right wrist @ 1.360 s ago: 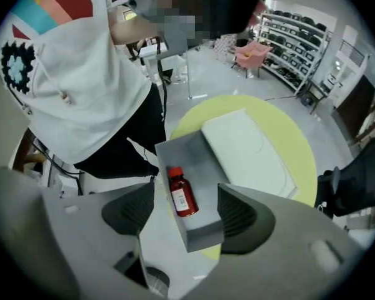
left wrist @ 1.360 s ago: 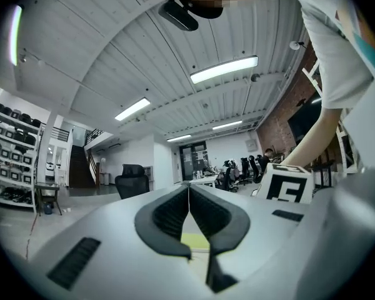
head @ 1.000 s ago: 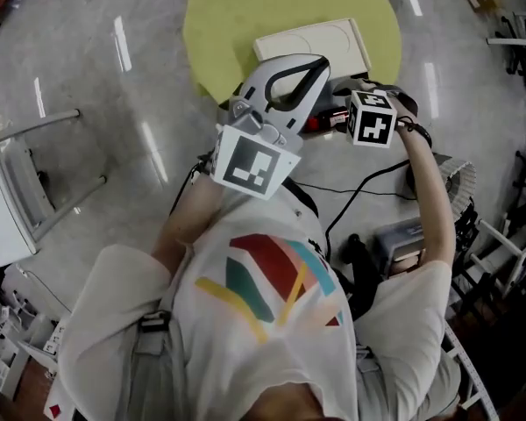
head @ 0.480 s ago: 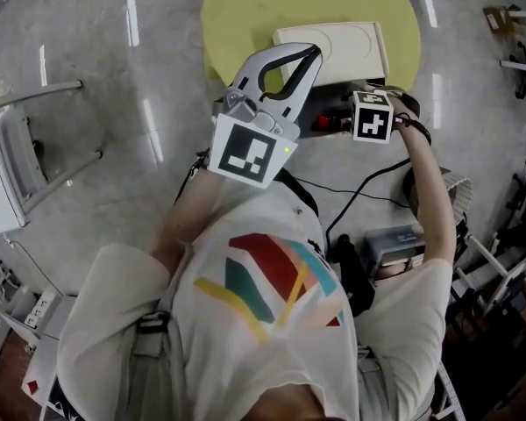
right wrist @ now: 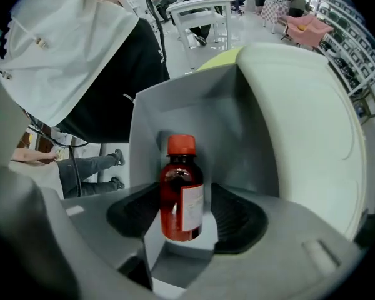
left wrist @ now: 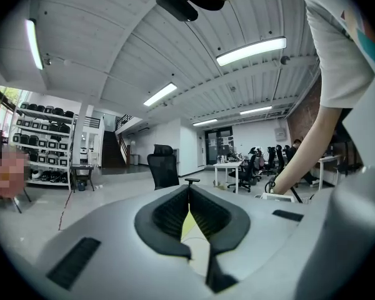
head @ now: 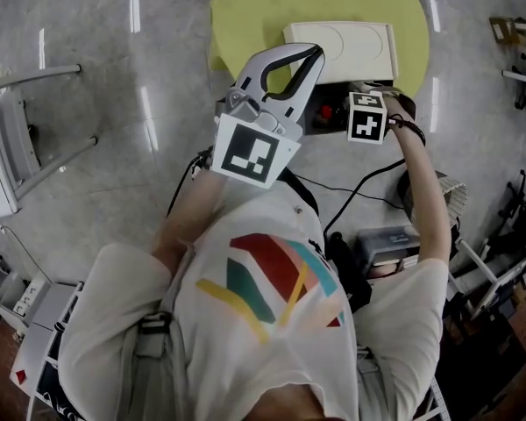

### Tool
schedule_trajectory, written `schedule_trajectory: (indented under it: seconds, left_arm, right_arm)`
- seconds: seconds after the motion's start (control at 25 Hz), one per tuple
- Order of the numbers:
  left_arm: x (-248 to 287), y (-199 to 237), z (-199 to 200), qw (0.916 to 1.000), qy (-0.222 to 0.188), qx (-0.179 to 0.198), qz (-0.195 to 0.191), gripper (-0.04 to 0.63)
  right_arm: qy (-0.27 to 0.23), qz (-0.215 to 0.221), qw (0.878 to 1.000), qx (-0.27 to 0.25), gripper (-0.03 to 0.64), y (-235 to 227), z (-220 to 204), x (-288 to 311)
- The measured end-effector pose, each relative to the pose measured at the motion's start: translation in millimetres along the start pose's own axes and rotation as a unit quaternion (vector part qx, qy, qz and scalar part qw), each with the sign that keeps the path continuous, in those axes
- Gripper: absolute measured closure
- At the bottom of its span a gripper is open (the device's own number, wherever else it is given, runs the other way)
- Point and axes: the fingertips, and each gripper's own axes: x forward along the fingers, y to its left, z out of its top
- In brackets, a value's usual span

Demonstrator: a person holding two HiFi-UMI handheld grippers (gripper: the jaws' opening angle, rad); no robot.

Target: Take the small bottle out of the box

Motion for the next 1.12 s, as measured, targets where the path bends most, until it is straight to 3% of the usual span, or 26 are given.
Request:
schedule_trajectory:
  seconds: [0.2,0.68,1.12]
  left_arm:
    - [-2.6,-1.1,0.2,1.0,0.002,0.003,0.003,0.58]
    - [-5.9,-5.0,3.2,0.9998,-0.014,-0.01,-0.006,0.58]
    - [-9.0,-0.7,0.5,0.9998,-0.009,-0.018,-0.008,0.58]
  right_arm:
    - [-0.013,-0.007,1.0,0.028,0.376,-2.0,-1.0,1.8]
    - [0.005,-0.066,0.998,0.022,0.396,-4.2,2.2,7.8]
    - [0.004,-0.07,0.997,0.026,0.397,-4.4,1.0,5.1]
